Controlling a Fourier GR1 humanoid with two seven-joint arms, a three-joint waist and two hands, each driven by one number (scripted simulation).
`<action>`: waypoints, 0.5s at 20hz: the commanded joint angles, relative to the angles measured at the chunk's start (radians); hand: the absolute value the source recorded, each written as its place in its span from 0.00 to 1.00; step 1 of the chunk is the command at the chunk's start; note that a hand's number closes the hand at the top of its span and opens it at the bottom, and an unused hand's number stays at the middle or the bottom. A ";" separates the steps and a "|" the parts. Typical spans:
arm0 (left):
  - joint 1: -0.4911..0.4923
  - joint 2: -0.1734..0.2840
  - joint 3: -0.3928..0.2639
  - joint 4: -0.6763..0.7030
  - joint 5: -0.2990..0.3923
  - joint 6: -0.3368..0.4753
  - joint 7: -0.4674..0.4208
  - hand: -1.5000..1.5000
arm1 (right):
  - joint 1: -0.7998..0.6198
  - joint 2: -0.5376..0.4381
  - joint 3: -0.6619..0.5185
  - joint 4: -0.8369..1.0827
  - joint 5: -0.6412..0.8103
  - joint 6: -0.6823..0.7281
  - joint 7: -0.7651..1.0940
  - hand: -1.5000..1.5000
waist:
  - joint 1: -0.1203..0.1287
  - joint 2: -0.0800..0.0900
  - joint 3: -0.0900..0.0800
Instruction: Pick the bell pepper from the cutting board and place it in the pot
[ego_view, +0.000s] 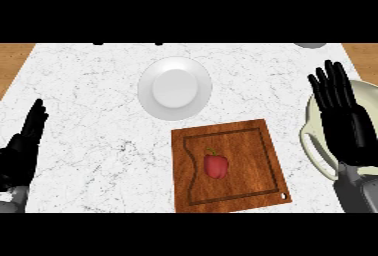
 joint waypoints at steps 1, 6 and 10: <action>0.039 -0.033 -0.003 0.026 -0.027 0.010 -0.036 0.50 | 0.136 0.001 0.016 -0.080 0.080 -0.117 0.055 1.00 | -0.011 -0.021 0.008; 0.059 0.033 0.031 0.029 0.008 0.000 0.046 0.50 | 0.359 0.037 0.032 0.050 0.284 -0.486 0.186 1.00 | -0.076 -0.028 0.000; 0.080 0.011 0.007 0.018 0.024 -0.017 0.063 0.50 | 0.374 -0.148 0.013 0.076 0.621 -0.660 0.068 0.00 | -0.083 -0.034 -0.011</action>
